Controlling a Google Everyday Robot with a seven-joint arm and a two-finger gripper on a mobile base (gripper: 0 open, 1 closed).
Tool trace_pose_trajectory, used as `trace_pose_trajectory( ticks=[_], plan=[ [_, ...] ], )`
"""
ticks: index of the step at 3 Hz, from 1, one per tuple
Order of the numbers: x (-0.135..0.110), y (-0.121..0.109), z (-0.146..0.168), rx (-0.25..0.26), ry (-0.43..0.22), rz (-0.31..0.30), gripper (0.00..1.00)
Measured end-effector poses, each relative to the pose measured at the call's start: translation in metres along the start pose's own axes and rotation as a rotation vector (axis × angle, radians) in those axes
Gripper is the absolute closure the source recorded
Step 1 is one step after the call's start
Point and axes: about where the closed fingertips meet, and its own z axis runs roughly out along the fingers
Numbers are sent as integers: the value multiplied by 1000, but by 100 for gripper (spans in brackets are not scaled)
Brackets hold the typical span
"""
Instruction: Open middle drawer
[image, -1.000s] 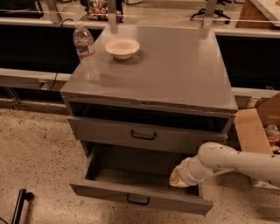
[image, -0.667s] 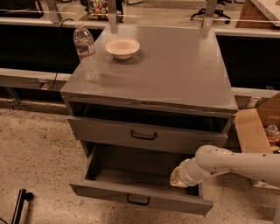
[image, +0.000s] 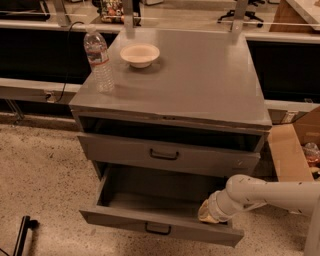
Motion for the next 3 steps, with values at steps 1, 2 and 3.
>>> trace_pose_trajectory(
  ticks=[1, 2, 3],
  plan=[
    [2, 22, -16, -93, -33, -22, 100],
    [9, 50, -29, -207, -73, -39, 100],
    [25, 84, -36, -317, -104, -4, 100]
  ],
)
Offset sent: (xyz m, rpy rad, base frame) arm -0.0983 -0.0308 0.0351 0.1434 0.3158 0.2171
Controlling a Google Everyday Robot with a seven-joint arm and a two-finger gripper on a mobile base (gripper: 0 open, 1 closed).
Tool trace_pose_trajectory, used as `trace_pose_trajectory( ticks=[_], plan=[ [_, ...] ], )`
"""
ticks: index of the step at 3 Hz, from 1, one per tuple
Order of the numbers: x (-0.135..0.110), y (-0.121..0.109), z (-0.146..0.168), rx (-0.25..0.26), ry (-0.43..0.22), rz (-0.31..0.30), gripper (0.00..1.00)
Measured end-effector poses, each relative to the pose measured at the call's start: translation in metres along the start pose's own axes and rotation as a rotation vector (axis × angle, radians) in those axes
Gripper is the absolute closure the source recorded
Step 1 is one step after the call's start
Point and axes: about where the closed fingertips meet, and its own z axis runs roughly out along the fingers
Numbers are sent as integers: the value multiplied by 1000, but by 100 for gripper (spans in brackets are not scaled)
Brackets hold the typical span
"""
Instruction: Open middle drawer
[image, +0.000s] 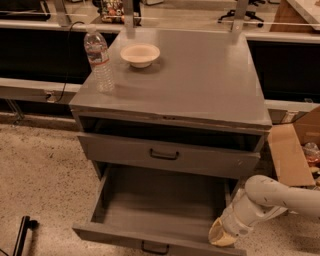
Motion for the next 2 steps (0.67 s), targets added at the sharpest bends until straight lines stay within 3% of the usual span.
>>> trace_pose_trajectory(
  ticks=[1, 2],
  plan=[
    [-1, 0, -1, 0, 0, 0, 100],
    [-10, 19, -18, -32, -46, -29, 100]
  ],
)
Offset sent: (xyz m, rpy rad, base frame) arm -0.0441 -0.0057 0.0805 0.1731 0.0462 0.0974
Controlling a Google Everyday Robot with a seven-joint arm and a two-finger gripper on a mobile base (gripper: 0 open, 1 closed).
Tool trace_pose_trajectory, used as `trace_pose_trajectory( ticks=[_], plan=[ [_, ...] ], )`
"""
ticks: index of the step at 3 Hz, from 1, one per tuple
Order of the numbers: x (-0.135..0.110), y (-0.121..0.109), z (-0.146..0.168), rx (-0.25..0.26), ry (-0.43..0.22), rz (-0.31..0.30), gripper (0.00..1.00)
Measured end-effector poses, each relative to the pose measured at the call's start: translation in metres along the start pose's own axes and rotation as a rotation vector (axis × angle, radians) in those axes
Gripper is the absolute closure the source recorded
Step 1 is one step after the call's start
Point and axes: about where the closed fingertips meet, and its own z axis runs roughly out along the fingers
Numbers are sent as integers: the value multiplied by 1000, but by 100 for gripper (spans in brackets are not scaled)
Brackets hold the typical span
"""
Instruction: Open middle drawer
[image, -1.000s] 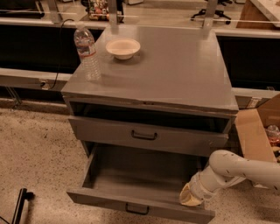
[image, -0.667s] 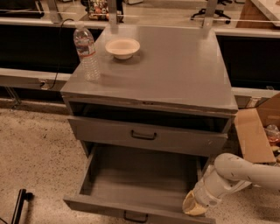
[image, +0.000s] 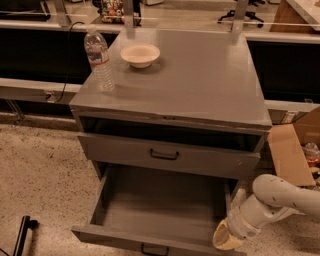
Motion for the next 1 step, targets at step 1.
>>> trace_pose_trajectory(
  ticks=[1],
  plan=[
    [-24, 14, -35, 48, -39, -44, 100]
  ],
)
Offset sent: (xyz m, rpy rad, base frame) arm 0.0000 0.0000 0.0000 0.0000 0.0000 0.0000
